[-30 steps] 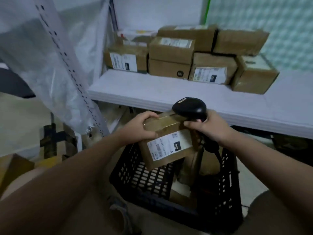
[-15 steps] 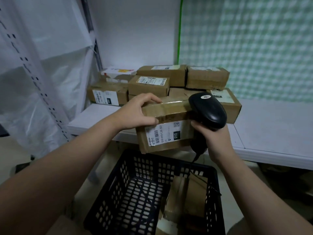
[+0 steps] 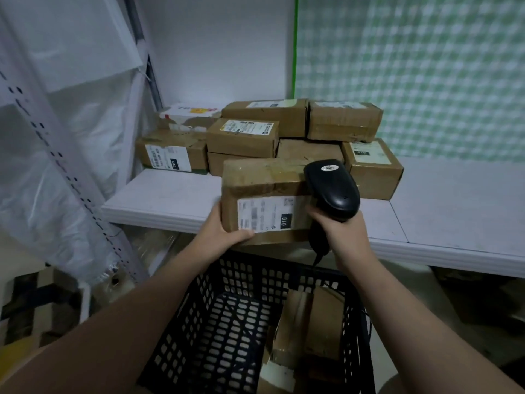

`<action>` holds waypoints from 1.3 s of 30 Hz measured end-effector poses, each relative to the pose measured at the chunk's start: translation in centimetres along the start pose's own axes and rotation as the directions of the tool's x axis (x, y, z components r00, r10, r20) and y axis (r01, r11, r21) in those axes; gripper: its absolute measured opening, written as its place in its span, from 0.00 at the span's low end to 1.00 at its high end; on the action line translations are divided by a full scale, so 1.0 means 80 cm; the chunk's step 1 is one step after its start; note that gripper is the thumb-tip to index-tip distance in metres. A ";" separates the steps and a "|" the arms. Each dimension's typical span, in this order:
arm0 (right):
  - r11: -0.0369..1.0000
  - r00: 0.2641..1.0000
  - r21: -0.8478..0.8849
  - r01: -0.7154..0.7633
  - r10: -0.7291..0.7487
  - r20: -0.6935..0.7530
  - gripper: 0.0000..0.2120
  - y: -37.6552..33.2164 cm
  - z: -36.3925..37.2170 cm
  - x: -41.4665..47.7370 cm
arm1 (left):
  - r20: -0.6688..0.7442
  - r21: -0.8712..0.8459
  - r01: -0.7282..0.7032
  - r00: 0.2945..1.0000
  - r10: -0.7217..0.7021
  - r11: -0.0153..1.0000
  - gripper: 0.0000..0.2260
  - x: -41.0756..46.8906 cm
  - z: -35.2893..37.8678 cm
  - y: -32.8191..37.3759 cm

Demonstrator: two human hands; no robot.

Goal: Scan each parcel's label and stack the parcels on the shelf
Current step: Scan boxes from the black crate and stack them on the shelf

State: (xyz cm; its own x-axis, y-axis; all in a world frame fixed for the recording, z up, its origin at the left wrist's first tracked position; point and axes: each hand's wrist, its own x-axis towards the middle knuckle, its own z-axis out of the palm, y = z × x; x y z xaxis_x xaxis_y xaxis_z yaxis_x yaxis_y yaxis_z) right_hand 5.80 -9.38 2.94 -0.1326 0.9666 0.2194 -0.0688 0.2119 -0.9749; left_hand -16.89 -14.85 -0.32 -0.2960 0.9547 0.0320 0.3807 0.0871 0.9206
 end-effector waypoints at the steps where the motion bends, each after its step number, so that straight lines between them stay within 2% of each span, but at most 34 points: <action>1: 0.999 0.999 0.023 -0.037 0.037 -0.021 0.13 0.000 -0.002 0.002 | -0.066 -0.004 -0.035 0.997 0.035 0.999 0.38 0.003 -0.004 0.013; 3: 0.990 0.991 0.077 -0.118 0.122 -0.056 0.08 -0.001 -0.005 0.006 | -0.198 -0.027 -0.108 0.975 0.101 0.994 0.37 0.009 -0.014 0.045; 5: 0.968 0.976 0.136 -0.210 0.215 -0.024 0.05 -0.001 -0.006 0.006 | -0.298 -0.100 -0.218 0.937 0.180 0.971 0.35 0.016 -0.021 0.066; 7: 0.936 0.947 0.148 -0.319 0.309 0.087 0.06 0.000 -0.004 0.003 | -0.393 -0.138 -0.333 0.883 0.257 0.933 0.26 0.021 -0.026 0.080; 9: 0.926 0.919 0.050 -0.374 0.363 0.155 0.07 0.004 0.000 0.001 | -0.450 -0.067 -0.391 0.833 0.322 0.918 0.18 0.025 -0.033 0.088; 11: 0.946 0.941 -0.127 -0.297 0.313 0.128 0.07 0.005 0.003 0.000 | -0.432 0.089 -0.407 0.807 0.403 0.909 0.14 0.032 -0.041 0.086; 13: 0.963 0.976 -0.220 -0.155 0.183 0.115 0.09 0.002 0.005 -0.003 | -0.390 0.227 -0.396 0.800 0.456 0.890 0.14 0.037 -0.046 0.078; 16: 0.965 0.986 -0.261 0.013 0.032 0.167 0.10 -0.011 0.003 -0.011 | -0.380 0.252 -0.397 0.798 0.468 0.883 0.15 0.040 -0.046 0.072; 20: 0.949 0.976 -0.301 0.099 -0.034 0.216 0.20 -0.021 0.003 -0.025 | -0.365 0.267 -0.403 0.799 0.478 0.876 0.15 0.042 -0.047 0.071; 23: 0.942 0.977 -0.320 0.099 -0.031 0.211 0.23 -0.023 0.005 -0.032 | -0.375 0.254 -0.394 0.801 0.466 0.883 0.16 0.044 -0.048 0.068; 31: 0.956 0.978 -0.287 0.067 -0.006 0.208 0.15 -0.025 -0.002 -0.036 | -0.370 0.232 -0.400 0.807 0.461 0.887 0.15 0.043 -0.046 0.070; 39: 0.951 0.971 -0.301 0.065 0.009 0.237 0.15 -0.025 -0.005 -0.041 | -0.377 0.197 -0.394 0.815 0.440 0.898 0.13 0.042 -0.047 0.071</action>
State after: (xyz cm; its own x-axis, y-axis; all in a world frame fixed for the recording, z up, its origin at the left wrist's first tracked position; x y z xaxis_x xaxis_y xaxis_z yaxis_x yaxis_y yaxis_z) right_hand 6.77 -12.89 4.16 -0.3640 0.9066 0.2137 0.2239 0.3079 -0.9247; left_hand -19.03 -12.19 6.50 -0.4040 0.7091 0.5779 0.6311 -0.2413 0.7372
